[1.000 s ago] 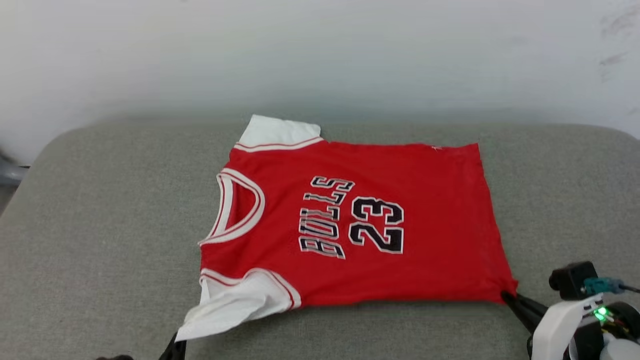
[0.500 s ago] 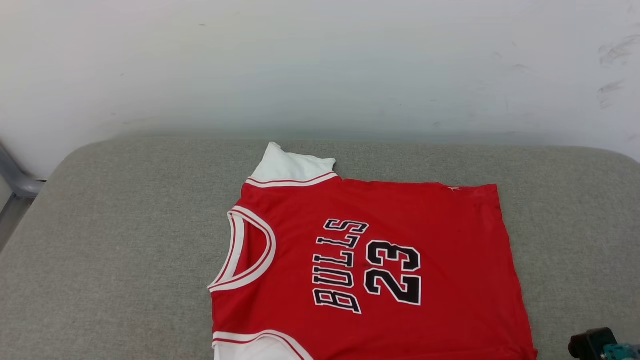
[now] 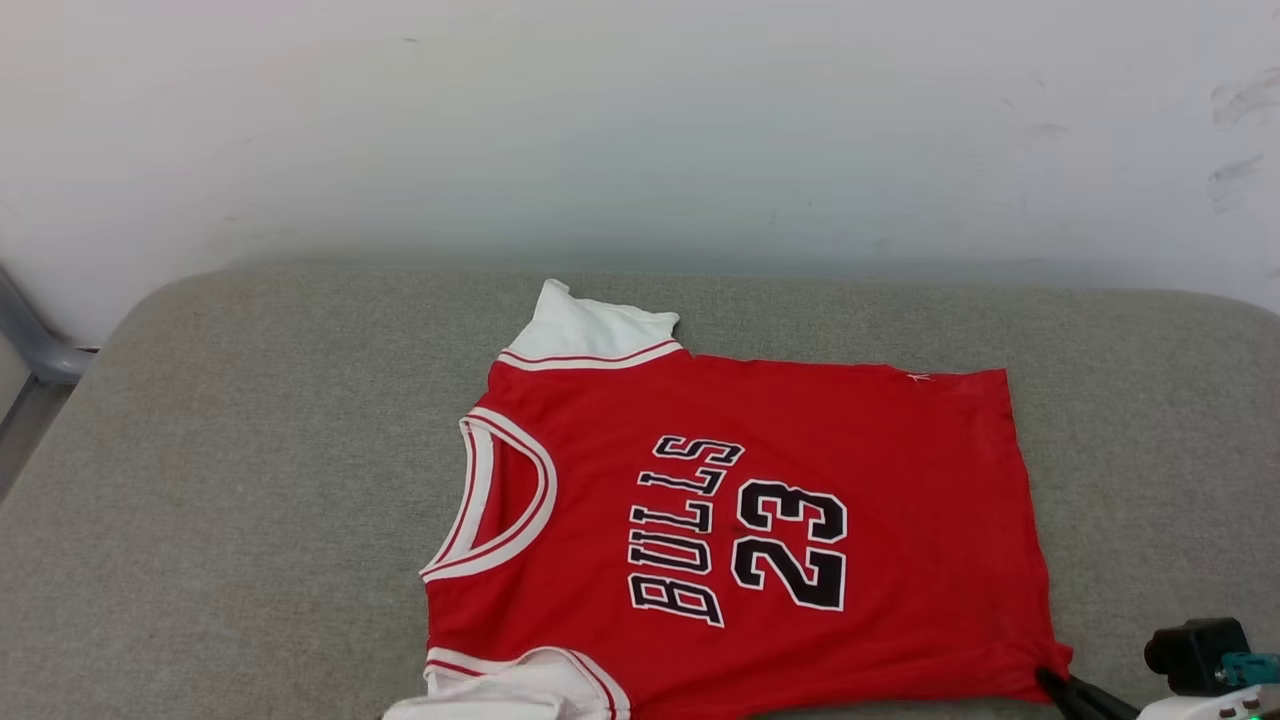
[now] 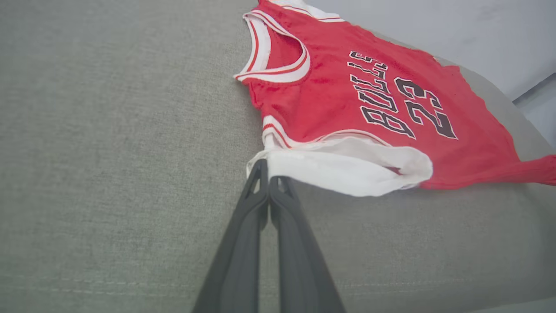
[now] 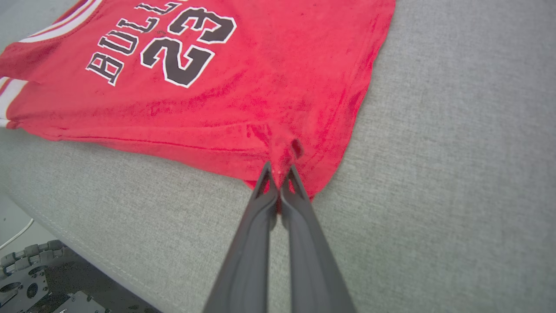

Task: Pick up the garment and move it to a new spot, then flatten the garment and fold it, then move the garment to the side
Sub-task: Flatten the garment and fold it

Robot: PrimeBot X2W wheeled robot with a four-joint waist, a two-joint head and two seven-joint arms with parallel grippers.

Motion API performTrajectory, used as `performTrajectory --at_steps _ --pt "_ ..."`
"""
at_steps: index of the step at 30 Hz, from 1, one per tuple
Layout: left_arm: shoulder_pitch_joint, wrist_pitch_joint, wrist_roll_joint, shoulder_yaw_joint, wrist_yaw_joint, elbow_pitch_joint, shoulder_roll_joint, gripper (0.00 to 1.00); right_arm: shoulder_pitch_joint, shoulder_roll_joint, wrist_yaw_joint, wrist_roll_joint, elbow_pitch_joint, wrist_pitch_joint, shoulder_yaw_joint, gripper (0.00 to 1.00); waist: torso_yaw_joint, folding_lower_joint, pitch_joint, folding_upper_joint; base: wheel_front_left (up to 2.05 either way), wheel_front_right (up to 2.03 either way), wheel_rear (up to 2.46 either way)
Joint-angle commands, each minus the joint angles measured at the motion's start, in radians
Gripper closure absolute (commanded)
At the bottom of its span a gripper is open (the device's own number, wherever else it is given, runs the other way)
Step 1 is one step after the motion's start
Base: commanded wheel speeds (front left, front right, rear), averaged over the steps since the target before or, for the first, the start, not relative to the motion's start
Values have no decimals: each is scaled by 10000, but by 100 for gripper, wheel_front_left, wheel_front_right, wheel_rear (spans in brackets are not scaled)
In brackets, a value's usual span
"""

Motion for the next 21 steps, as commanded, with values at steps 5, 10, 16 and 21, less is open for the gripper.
performTrajectory --at_steps 5,10,16,21 --pt "-1233 363 533 -64 -263 -80 480 100 -340 144 -12 -34 -368 285 -218 100 -185 0 166 -1 0 0 0" --pt "-2629 867 834 -152 -634 124 699 100 -690 204 -12 11 -498 443 -418 100 -412 0 449 -1 0 0 0" --pt "-4363 1351 1013 -152 -1066 714 735 100 -1403 255 -12 67 -473 568 -416 100 -679 0 1250 -1 0 0 0" --pt "-5793 1707 1157 -265 -1546 1584 656 100 -2232 345 -12 151 -229 550 -371 100 -863 0 2057 -1 0 0 0"
